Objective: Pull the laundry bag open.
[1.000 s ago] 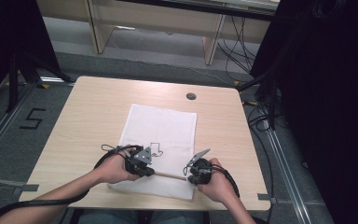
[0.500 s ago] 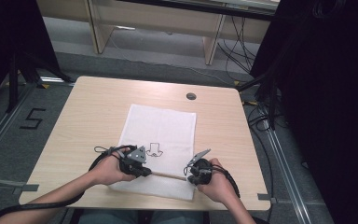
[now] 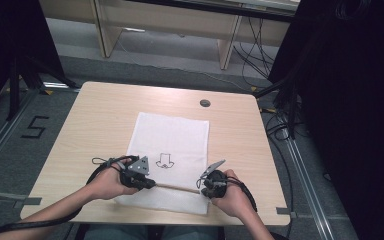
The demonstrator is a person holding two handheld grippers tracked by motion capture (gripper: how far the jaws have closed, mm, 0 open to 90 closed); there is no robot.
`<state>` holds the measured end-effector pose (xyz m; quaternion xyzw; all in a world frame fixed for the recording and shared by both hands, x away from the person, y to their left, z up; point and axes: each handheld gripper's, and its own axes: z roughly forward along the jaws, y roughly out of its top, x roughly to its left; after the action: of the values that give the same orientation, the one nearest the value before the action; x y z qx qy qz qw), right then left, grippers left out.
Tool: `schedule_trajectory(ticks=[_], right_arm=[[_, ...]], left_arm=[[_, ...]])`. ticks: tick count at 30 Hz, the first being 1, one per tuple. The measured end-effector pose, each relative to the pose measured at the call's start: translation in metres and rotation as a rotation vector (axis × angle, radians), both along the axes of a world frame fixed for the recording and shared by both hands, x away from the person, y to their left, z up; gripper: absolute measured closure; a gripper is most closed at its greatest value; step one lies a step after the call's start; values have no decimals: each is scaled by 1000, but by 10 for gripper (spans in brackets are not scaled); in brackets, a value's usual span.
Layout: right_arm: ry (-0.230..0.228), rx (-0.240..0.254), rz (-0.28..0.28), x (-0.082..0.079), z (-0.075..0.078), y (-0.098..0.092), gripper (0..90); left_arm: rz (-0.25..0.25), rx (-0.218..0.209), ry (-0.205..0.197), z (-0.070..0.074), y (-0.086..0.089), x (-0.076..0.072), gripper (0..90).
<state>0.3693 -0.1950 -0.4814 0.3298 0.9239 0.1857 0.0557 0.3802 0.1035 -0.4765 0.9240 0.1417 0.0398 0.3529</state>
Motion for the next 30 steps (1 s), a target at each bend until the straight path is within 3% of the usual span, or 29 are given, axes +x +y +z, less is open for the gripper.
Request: schedule_trajectory(ticks=[5, 7, 13, 19, 20, 21, 30], right_arm=[[-8, 1, 11, 1, 0, -1, 900], [2, 8, -3, 0, 0, -1, 900], [-3, 7, 8, 1, 0, -1, 900], [0, 9, 1, 0, 0, -1, 900], [-2, 8, 1, 0, 0, -1, 900], [-2, 8, 0, 0, 0, -1, 900], [-1, 7, 4, 0, 0, -1, 900]], left_arm=[[-2, -6, 11, 1, 1, -2, 877], [-8, 18, -2, 1, 3, -2, 876], [14, 3, 17, -1, 12, -5, 876], [-1, 2, 15, 0, 13, -8, 876], [2, 6, 26, 0, 13, -8, 876], [6, 19, 6, 0, 14, -9, 876], [33, 18, 16, -1, 29, -11, 876]])
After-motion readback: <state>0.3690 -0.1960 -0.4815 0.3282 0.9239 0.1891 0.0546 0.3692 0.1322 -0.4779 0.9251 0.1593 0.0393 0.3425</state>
